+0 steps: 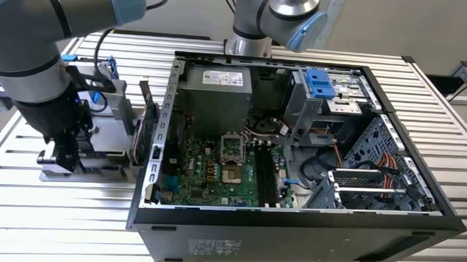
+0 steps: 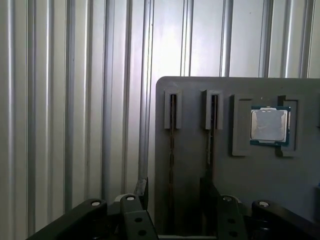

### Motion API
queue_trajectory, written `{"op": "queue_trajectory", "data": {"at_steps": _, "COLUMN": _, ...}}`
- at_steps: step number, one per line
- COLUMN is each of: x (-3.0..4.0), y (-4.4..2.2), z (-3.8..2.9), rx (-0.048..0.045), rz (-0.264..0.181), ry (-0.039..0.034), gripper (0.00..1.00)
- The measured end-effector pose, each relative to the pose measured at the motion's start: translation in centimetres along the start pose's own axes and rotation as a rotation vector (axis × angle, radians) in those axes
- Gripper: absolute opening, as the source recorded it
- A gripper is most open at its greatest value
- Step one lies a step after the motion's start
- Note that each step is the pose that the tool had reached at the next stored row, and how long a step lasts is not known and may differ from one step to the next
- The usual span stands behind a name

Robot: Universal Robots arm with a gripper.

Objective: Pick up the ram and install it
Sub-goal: 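Pick up the ram and move it above insertion slot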

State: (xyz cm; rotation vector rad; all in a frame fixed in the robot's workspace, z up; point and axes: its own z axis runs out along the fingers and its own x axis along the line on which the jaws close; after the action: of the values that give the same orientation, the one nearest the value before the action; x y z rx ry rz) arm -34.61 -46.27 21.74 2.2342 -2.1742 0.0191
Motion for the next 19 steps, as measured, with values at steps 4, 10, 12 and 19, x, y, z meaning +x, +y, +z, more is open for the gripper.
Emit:
{"op": "queue_trajectory", "data": {"at_steps": 4, "x": -0.01, "y": 0.00, "z": 0.25, "rx": 0.0000, "rz": 0.000, "ry": 0.0013, "gripper": 1.00}}
{"op": "queue_trajectory", "data": {"at_steps": 10, "x": -0.02, "y": 0.00, "z": 0.72, "rx": -0.0001, "rz": 0.000, "ry": 0.0044, "gripper": 1.00}}
{"op": "queue_trajectory", "data": {"at_steps": 12, "x": -0.03, "y": 0.00, "z": 0.85, "rx": -0.0002, "rz": 0.000, "ry": 0.0056, "gripper": 1.00}}
{"op": "queue_trajectory", "data": {"at_steps": 19, "x": -0.04, "y": -0.01, "z": 1.34, "rx": -0.0003, "rz": 0.000, "ry": 0.0089, "gripper": 1.00}}
